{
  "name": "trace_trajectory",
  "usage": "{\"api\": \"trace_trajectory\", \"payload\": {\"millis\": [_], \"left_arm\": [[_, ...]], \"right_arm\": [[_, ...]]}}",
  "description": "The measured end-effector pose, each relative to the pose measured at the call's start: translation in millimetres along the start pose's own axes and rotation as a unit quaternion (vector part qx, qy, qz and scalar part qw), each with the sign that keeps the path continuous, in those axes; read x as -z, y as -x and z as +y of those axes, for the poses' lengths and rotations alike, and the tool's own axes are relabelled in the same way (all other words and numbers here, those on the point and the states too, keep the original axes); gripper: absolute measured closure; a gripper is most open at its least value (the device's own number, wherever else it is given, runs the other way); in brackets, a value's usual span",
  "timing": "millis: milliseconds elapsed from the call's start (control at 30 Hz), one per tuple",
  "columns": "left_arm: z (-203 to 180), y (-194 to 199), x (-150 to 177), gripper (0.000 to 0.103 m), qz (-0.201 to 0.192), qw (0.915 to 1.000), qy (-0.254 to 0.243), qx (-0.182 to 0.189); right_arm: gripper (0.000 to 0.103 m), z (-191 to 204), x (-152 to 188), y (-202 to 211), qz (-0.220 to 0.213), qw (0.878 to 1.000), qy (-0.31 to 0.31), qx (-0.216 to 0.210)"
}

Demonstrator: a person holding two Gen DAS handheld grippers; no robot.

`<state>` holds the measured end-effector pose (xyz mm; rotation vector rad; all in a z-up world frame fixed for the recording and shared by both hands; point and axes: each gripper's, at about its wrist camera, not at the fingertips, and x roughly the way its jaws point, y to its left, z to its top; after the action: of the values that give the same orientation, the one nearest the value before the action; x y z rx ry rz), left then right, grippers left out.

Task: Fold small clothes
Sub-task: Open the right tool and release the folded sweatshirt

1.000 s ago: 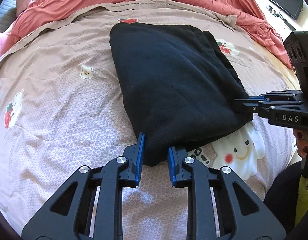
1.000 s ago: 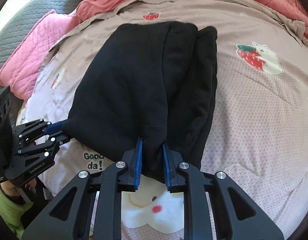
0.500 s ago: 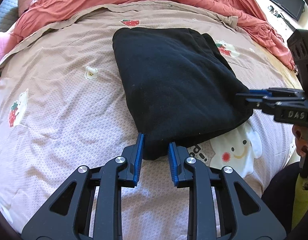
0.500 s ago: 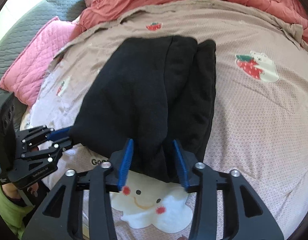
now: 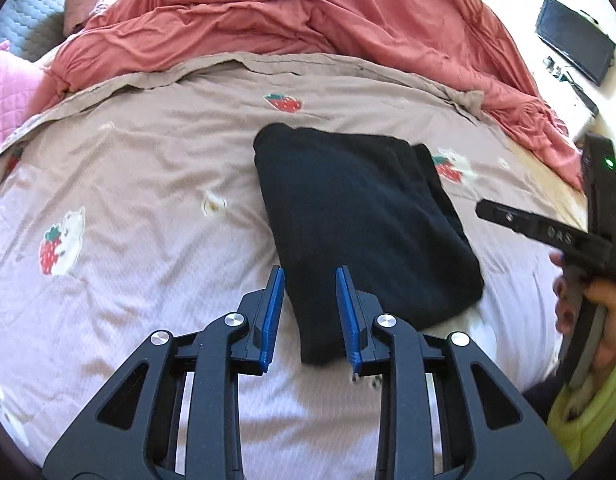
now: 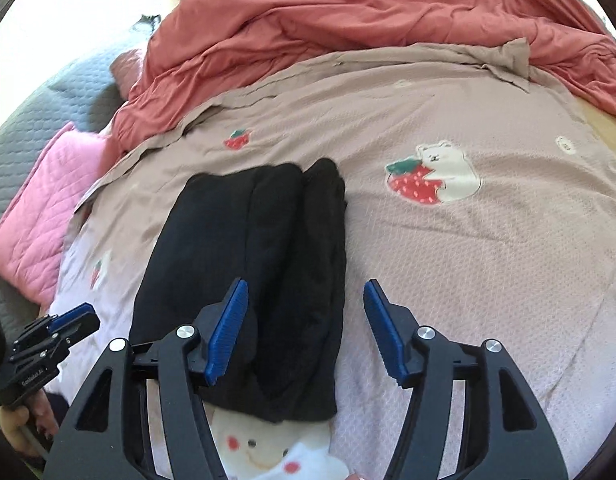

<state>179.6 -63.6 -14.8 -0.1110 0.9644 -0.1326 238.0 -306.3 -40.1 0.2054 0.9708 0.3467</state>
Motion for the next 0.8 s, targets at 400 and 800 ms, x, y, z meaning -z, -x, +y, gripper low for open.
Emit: {"api": "trace_trajectory", "payload": {"millis": [400, 800], "left_arm": [[-39.9, -60.9, -3.7, 0.058, 0.035, 0.9970, -0.053, -0.046], [-29.1, -64.2, 0.2, 0.045, 0.045, 0.9977, -0.038, -0.032]], "right_arm": [[0.059, 14.8, 8.5, -58.4, 0.074, 0.988, 0.074, 0.111], [0.056, -5.1, 10.1, -57.4, 0.078, 0.993, 0.014, 0.090]]}}
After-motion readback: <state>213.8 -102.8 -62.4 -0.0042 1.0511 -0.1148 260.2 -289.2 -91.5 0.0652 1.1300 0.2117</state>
